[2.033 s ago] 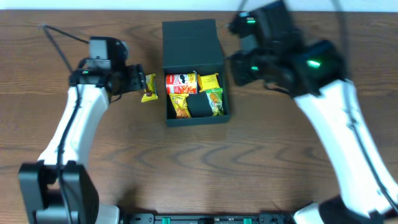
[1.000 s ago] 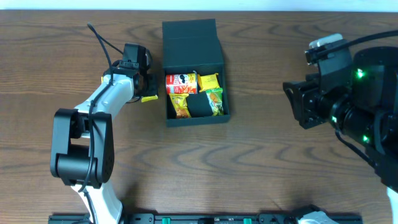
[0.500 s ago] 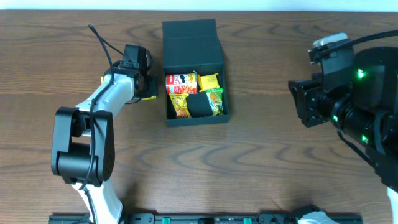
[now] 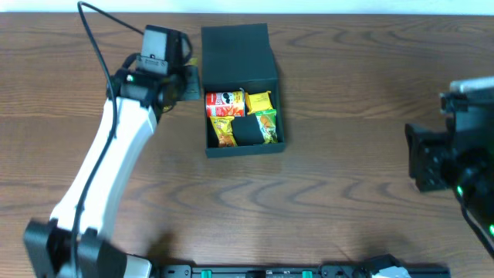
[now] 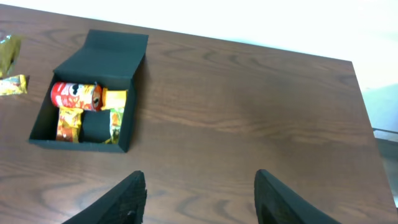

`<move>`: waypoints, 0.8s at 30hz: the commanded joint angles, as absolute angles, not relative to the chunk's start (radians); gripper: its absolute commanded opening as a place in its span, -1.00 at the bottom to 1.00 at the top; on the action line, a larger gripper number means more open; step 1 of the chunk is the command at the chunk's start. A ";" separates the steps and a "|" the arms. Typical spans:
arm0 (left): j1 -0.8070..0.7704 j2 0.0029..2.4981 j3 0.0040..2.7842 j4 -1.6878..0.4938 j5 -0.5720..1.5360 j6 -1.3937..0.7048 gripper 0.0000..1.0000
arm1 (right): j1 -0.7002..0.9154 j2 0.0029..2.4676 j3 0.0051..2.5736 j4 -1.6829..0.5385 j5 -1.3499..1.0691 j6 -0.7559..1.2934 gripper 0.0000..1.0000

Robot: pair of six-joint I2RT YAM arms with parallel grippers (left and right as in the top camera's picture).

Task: Pack container
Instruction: 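Carry the Apollo candy into the box and release it with left gripper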

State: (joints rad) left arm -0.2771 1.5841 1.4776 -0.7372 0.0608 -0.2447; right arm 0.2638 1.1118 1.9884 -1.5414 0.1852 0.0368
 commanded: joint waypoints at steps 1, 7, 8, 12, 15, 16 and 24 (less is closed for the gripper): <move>-0.361 1.619 1.472 -0.743 0.041 -0.294 -0.88 | 0.254 1.065 1.994 -1.565 0.202 0.040 0.16; -0.500 1.723 1.472 -0.721 0.027 -0.449 -0.89 | 0.254 1.030 1.994 -1.621 0.202 0.048 0.17; -0.509 1.752 1.472 -0.728 0.033 -0.484 -0.88 | 0.254 1.029 1.994 -1.624 0.202 0.048 0.17; -0.523 1.792 1.467 -0.752 0.034 -0.607 -0.88 | 0.254 1.029 1.994 -1.625 0.202 0.048 0.17; -0.540 1.782 1.454 -0.759 -0.020 -0.662 -0.88 | 0.254 1.029 1.994 -1.625 0.202 0.048 0.17; -0.547 1.779 1.451 -0.759 -0.027 -0.662 -0.88 | 0.254 1.029 1.994 -1.625 0.202 0.048 0.17; -0.611 1.771 1.322 -0.680 -0.033 -0.697 -0.88 | 0.254 1.029 1.994 -1.625 0.202 0.048 0.17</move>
State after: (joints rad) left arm -0.5987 1.7905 1.3777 -0.6994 -0.0078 -0.6544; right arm 0.2600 1.0271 1.9888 -1.6226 0.1921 0.0402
